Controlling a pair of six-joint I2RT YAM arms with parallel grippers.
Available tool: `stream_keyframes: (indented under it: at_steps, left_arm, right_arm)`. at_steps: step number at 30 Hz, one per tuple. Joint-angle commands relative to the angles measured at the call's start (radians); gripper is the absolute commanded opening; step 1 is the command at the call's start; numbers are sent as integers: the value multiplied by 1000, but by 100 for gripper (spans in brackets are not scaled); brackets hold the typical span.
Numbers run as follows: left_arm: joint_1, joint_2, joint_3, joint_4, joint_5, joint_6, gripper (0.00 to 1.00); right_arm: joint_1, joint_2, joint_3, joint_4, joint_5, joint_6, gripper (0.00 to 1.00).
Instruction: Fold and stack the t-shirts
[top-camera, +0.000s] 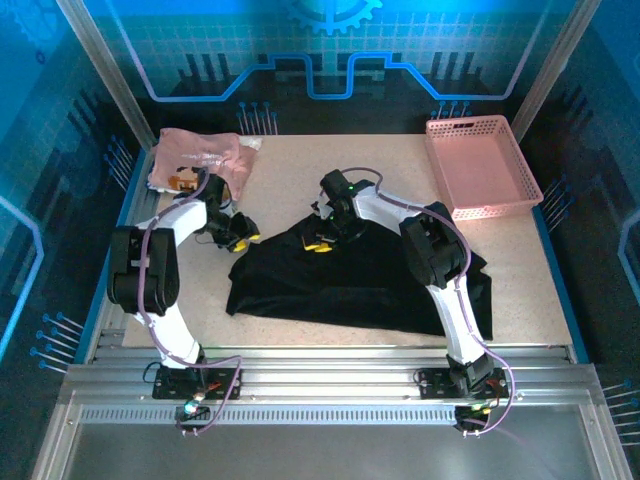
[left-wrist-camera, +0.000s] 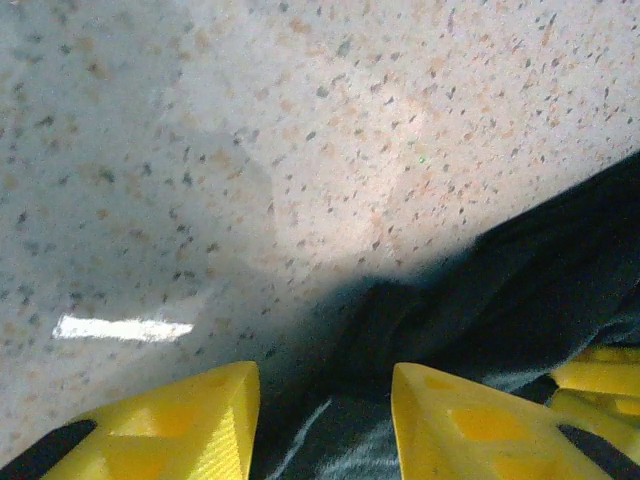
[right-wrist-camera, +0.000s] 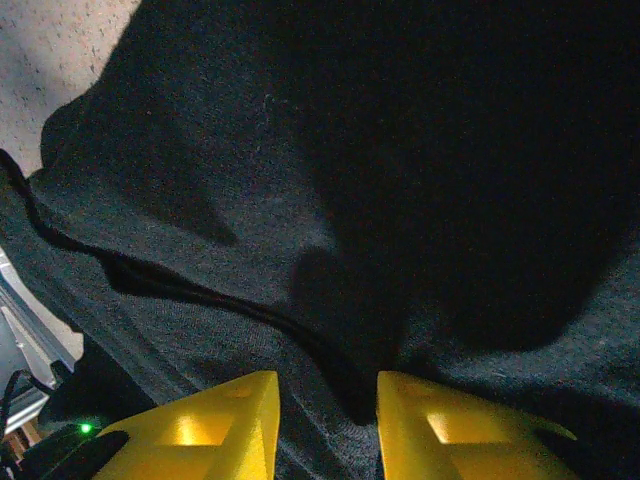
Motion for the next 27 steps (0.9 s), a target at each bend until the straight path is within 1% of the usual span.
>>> stream_keyframes:
  at_steps: [1, 5, 8, 10, 12, 14, 16, 20, 27]
  left_arm:
    - [-12, 27, 37, 8, 24, 42, 38]
    - [-12, 31, 36, -8, 50, 76, 35]
    - [-12, 24, 30, -23, 72, 103, 23]
    - [-12, 11, 24, -27, 105, 125, 10]
    - [-12, 3, 24, -38, 108, 145, 0]
    - [-10, 0, 30, -51, 104, 162, 0]
    - [-10, -6, 42, -69, 95, 171, 0]
    - [-9, -51, 55, -70, 106, 173, 0]
    - [-6, -122, 72, -62, 114, 165, 0]
  right_arm:
    - [15, 9, 7, -12, -7, 7, 32]
    - [15, 12, 12, -10, -6, 16, 30]
    - [15, 13, 20, -10, -3, 23, 28]
    - [14, 12, 22, -8, -4, 28, 27]
    - [15, 10, 20, -7, -6, 33, 25]
    - [15, 9, 17, -5, -3, 36, 22]
    - [14, 6, 15, -6, -4, 39, 16]
    - [14, -17, 4, -6, 2, 43, 7]
    - [12, -58, -4, -13, 9, 46, 1]
